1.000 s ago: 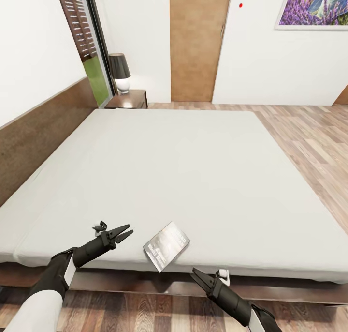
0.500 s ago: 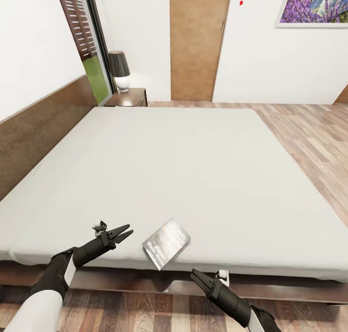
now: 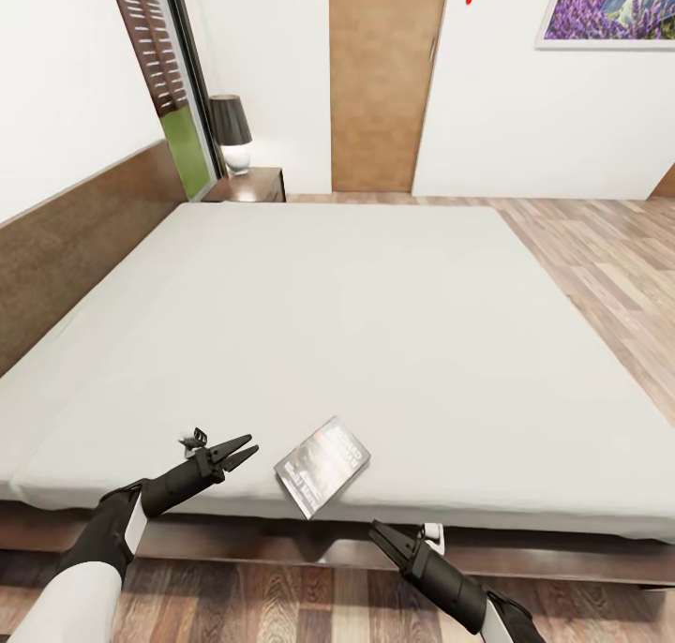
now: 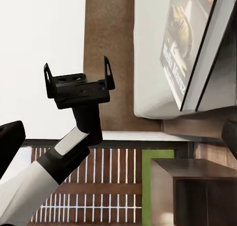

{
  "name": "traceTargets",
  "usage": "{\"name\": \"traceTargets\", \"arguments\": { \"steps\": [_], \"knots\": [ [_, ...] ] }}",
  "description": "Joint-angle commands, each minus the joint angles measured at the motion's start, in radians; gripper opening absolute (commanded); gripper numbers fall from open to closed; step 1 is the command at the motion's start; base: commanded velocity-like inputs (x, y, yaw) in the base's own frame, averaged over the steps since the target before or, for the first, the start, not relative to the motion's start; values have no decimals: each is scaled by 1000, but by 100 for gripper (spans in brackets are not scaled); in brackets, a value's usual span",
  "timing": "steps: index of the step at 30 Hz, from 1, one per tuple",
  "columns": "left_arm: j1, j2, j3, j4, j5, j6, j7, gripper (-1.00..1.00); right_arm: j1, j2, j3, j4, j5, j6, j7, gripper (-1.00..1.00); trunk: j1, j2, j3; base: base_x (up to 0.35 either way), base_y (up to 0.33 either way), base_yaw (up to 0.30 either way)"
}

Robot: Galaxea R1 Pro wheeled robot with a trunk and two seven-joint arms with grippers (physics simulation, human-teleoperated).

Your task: In the bedroom, move the book from the bed onto either nightstand, and place the two sandals side by side next to the bed.

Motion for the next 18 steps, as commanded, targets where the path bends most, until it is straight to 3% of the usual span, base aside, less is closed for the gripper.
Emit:
{"name": "traceTargets", "arguments": {
  "steps": [1,15,18],
  "knots": [
    [-1,0,4,0,-8,10,-7,100,0,1,-5,0,2,10,4,100,4,-8,-4,0,0,0],
    [-1,0,4,0,-8,11,-7,100,-1,1,-5,0,2,10,4,100,58,-106,-48,0,0,0],
    [-1,0,4,0,-8,11,-7,100,-1,1,-5,0,2,10,4,100,58,-106,-48,0,0,0]
  ]
}}
